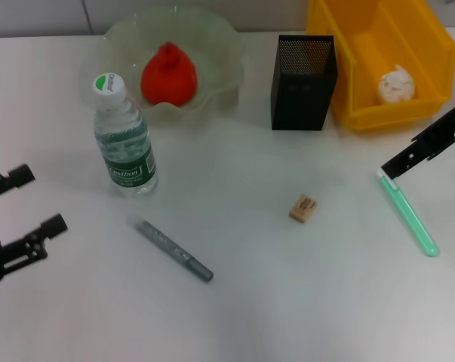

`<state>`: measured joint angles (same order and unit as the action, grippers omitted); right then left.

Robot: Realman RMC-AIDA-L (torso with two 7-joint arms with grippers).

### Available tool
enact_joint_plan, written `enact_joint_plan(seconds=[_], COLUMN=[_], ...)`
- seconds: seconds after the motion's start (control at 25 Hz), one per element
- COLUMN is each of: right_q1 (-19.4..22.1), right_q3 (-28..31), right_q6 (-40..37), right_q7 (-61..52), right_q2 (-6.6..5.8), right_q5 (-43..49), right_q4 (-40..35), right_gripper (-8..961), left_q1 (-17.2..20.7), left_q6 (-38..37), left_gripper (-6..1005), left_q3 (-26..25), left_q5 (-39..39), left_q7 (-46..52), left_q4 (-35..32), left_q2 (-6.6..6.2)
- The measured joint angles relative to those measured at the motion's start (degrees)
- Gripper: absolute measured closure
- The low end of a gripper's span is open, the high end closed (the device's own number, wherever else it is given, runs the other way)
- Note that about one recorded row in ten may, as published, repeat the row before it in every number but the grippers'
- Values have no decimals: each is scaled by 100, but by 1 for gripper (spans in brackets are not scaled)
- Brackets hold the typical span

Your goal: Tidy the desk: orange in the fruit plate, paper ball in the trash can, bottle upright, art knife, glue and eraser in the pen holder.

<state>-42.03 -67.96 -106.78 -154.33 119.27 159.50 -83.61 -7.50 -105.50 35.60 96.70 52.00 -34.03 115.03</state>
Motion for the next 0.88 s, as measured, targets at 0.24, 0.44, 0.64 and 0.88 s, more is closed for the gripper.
enact_joint_plan(seconds=[0.24, 0.44, 0.64, 0.88], right_q1=[-419, -483, -445, -429], right_q3=[-355, -402, -355, -379], right_q6=[510, 1044, 1401, 1754], right_q7=[-470, -700, -760, -778], right_q2=[9, 10, 2, -7], right_q5=[183, 422, 495, 542], right_q4=[1275, 1968, 2299, 2535], right_gripper=[112, 112, 112, 113], left_q1=[3, 47, 48, 15], left_q6=[147, 258, 281, 331], left_gripper=[184, 184, 184, 184], left_q3=[-16, -32, -20, -30], left_q5=[148, 152, 156, 338], left_q7=[-148, -132, -125, -155], left_q4=[44, 48, 52, 54], left_q2=[47, 10, 2, 45])
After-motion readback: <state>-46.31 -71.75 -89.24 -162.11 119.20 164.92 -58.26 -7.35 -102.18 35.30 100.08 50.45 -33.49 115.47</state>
